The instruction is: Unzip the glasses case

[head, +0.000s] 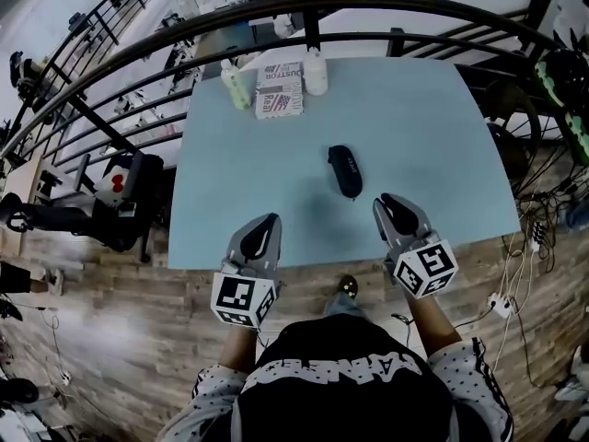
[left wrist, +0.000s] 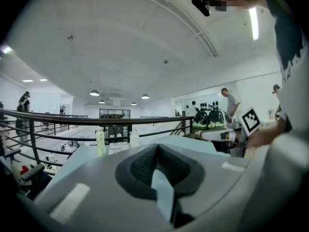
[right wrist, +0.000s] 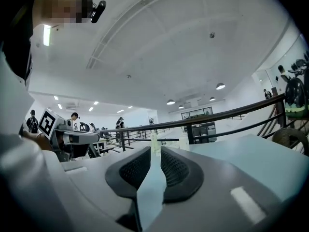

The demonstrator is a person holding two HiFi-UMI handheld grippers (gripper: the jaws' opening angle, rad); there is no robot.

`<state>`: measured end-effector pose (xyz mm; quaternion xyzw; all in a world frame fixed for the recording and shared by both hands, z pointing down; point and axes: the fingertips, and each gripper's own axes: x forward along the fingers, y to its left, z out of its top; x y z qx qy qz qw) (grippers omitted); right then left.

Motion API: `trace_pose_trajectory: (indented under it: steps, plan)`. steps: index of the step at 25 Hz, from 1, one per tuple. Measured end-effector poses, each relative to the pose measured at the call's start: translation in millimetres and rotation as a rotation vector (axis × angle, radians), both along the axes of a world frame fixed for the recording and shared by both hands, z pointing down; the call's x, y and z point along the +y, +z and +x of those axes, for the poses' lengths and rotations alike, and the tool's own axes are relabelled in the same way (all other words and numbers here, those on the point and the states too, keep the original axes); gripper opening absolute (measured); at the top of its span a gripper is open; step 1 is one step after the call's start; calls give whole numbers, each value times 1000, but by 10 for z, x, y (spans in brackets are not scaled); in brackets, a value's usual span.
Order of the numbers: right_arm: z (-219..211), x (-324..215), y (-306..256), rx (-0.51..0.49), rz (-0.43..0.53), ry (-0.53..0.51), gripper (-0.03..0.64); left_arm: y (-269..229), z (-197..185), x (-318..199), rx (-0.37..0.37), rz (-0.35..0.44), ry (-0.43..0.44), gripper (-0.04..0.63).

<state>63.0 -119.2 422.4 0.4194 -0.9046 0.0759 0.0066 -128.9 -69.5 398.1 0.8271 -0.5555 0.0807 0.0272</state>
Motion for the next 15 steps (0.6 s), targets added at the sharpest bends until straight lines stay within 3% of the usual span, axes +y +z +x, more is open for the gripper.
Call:
trace_pose_trajectory:
  steps: [15]
  plan:
    - [-38, -930, 550, 67, -104, -46, 106, 260, 184, -889, -11, -61, -39, 0]
